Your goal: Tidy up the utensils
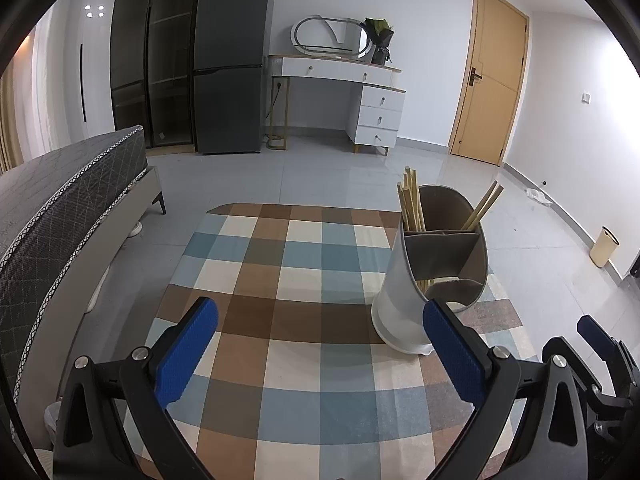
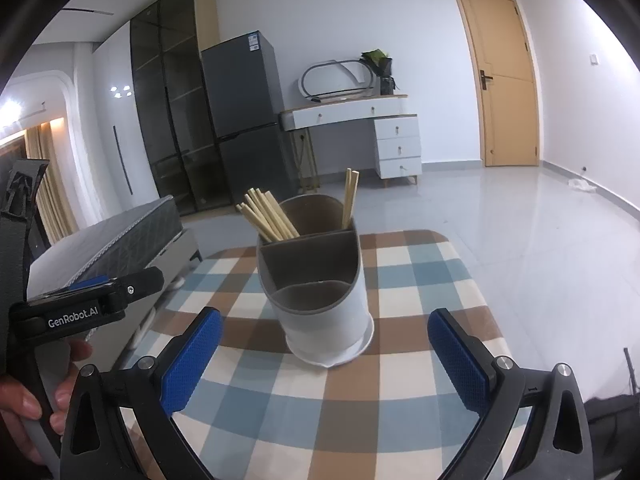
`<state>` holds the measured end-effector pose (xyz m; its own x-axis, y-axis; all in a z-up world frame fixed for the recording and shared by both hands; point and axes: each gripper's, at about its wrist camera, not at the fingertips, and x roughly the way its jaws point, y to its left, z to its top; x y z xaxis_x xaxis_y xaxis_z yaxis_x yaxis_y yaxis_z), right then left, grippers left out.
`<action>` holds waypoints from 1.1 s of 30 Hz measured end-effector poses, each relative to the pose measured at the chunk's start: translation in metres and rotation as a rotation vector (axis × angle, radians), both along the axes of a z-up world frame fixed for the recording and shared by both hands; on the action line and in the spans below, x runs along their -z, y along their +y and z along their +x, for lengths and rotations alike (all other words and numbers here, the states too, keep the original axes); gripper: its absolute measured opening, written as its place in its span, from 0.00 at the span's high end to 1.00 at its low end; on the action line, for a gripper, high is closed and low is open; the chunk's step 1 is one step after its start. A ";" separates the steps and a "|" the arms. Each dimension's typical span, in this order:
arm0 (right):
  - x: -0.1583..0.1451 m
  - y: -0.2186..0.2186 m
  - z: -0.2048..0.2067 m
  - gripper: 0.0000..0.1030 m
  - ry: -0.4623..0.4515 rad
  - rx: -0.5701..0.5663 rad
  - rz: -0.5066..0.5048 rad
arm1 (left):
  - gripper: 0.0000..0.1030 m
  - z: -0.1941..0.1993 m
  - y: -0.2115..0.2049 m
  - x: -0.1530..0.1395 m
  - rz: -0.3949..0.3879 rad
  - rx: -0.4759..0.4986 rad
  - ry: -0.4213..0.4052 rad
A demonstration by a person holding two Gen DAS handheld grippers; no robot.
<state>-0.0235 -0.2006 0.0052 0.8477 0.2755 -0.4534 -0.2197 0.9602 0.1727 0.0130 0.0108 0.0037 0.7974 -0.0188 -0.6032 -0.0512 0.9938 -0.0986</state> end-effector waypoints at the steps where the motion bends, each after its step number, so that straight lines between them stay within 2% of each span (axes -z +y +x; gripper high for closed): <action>1: 0.000 0.000 0.000 0.00 0.001 0.001 0.001 | 0.03 0.000 0.000 0.000 -0.001 0.000 0.001; 33: 0.002 0.000 -0.001 0.00 0.010 0.006 -0.005 | 0.03 -0.001 0.001 -0.001 0.016 -0.051 -0.024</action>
